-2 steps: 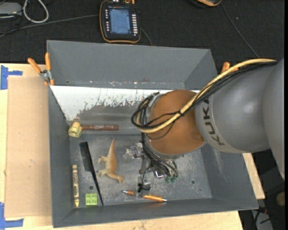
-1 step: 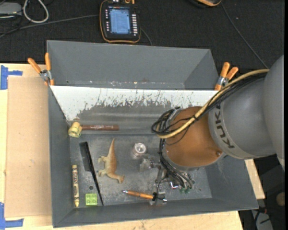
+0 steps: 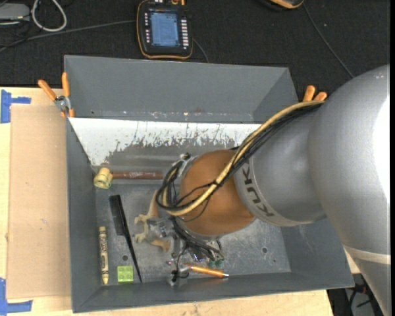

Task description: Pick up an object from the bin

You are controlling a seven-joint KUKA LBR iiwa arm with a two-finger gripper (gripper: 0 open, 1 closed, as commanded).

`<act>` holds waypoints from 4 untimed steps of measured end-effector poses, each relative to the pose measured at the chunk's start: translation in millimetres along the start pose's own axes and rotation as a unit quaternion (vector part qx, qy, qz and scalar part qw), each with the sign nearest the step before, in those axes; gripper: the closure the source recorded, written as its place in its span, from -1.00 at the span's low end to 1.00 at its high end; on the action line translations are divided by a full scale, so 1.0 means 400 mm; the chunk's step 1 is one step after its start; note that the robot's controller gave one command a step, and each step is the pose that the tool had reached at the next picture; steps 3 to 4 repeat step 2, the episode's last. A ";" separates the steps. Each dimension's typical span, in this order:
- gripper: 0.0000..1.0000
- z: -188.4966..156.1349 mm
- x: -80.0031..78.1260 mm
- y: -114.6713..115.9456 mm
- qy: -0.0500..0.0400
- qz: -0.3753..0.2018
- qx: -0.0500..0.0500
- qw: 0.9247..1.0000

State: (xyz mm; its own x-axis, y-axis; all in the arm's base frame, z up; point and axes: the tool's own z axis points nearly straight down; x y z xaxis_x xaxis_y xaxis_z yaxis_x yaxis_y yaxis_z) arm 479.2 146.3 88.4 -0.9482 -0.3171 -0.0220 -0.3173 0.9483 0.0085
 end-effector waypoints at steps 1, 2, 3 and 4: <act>-1.00 0.035 0.082 -0.208 0.003 0.139 0.005 0.990; -1.00 0.042 0.021 -0.100 -0.005 0.030 -0.002 1.000; -1.00 0.042 0.021 -0.100 -0.005 0.030 -0.002 1.000; -1.00 0.042 0.021 -0.100 -0.005 0.030 -0.002 1.000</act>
Offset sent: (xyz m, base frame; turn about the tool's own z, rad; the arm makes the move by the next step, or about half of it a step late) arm 0.0030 -0.0416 -0.0184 0.0593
